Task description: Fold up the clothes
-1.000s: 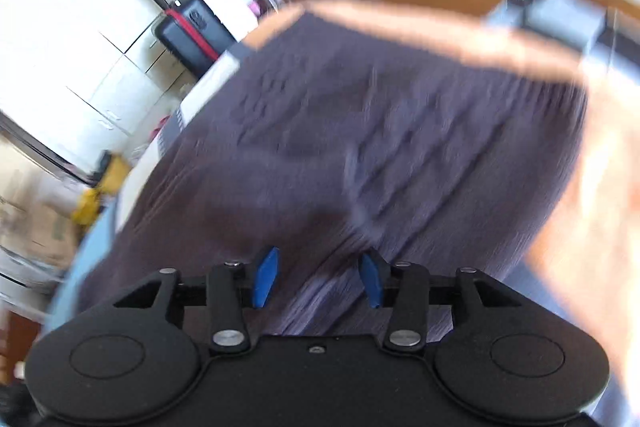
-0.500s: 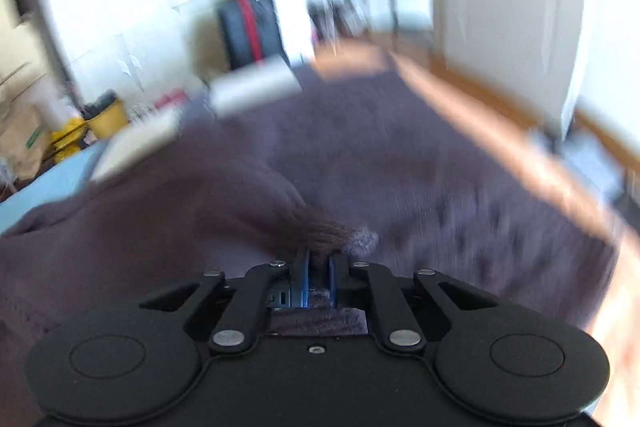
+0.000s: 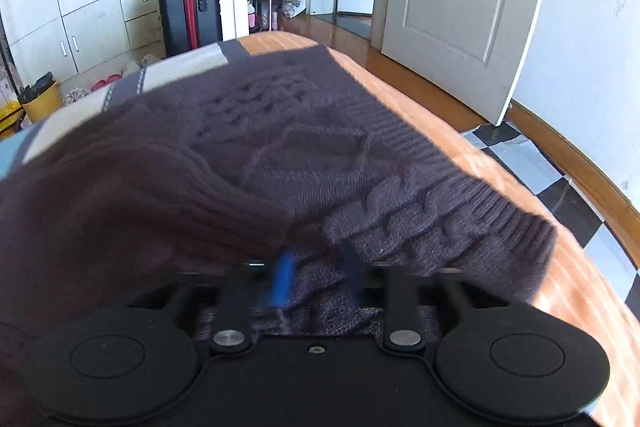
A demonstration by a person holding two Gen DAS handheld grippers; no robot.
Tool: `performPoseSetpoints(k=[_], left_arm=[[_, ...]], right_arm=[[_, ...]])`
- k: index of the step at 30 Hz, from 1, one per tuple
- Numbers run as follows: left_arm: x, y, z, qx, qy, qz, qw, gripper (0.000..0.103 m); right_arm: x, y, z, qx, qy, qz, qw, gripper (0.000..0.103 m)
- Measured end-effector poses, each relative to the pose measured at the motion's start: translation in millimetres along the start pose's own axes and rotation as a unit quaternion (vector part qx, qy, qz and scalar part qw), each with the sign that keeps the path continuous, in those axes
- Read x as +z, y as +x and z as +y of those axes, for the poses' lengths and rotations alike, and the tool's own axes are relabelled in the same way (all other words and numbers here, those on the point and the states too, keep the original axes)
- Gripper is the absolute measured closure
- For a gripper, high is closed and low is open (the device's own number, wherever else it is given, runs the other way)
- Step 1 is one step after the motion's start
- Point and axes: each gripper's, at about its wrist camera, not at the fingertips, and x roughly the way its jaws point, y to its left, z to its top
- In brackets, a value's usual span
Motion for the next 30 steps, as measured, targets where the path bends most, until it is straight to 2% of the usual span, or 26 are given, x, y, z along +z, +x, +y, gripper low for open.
performPoseSetpoints(k=[2,3,6,8,11,12,13,16,18,20,21,22,23,24,25,27,30], left_arm=[[3.7,-20.9,7.3,0.029,0.006,-0.014,0.9995,0.042],[6.4,-27.7,13.6,0.036,-0.003,-0.012,0.9993,0.040],[10.1,-45.3,33.3,0.053,-0.034,0.004,0.9980,0.039],[1.1,-53.1,45.1,0.070,-0.054,0.028,0.9957,0.039],[-19.4,-63.4,60.9,0.106,-0.081,0.071,0.9885,0.039],[-25.7,-66.5,66.0,0.111,-0.091,0.084,0.9861,0.039],[-30.2,-68.1,70.3,0.091,-0.102,0.095,0.9860,0.038],[-43.3,-71.6,83.2,0.031,-0.138,0.128,0.9817,0.031],[-49.6,-60.6,92.9,-0.012,-0.178,0.162,0.9706,0.021],[-58.6,-48.1,100.9,-0.037,-0.212,0.188,0.9583,0.018],[-60.3,-48.8,100.2,-0.041,-0.210,0.183,0.9595,0.018],[-58.9,-50.8,96.6,-0.052,-0.198,0.181,0.9621,0.023],[-57.8,-52.2,93.5,-0.065,-0.189,0.179,0.9634,0.045],[-58.2,-51.5,92.0,-0.085,-0.192,0.181,0.9607,0.070],[-58.6,-50.9,90.4,-0.105,-0.196,0.183,0.9575,0.079],[-59.3,-49.9,87.1,-0.139,-0.201,0.186,0.9517,0.081],[-57.3,-52.3,79.4,-0.119,-0.167,0.171,0.9639,0.082]], right_arm=[[0.5,-15.7,0.9,0.004,-0.004,-0.014,1.000,0.049],[0.7,-23.6,1.4,0.006,-0.005,-0.022,1.000,0.045],[-2.5,-44.8,4.7,0.018,-0.013,-0.042,0.999,0.043],[-9.0,-57.7,13.9,0.046,-0.023,-0.049,0.998,0.042],[-23.0,-74.8,49.5,0.101,-0.081,-0.055,0.990,0.042],[-29.4,-81.0,64.1,0.121,-0.108,-0.056,0.985,0.042],[-36.1,-87.5,79.1,0.142,-0.136,-0.056,0.979,0.042],[-64.7,-118.8,129.9,0.229,-0.241,-0.062,0.941,0.042],[-85.9,-143.7,159.2,0.280,-0.307,-0.070,0.907,0.042],[-104.6,-164.5,178.8,0.320,-0.331,-0.060,0.886,0.042],[-113.8,-174.3,188.3,0.339,-0.343,-0.055,0.874,0.042],[-121.4,-178.9,195.2,0.354,-0.354,-0.052,0.864,0.042],[-129.1,-183.5,202.1,0.367,-0.366,-0.050,0.854,0.042],[-138.8,-187.6,209.5,0.362,-0.387,-0.056,0.846,0.041],[-148.4,-191.8,216.9,0.358,-0.409,-0.062,0.837,0.041],[-165.3,-196.6,230.6,0.347,-0.446,-0.074,0.822,0.040],[-192.3,-203.8,253.9,0.310,-0.510,-0.104,0.796,0.039]])
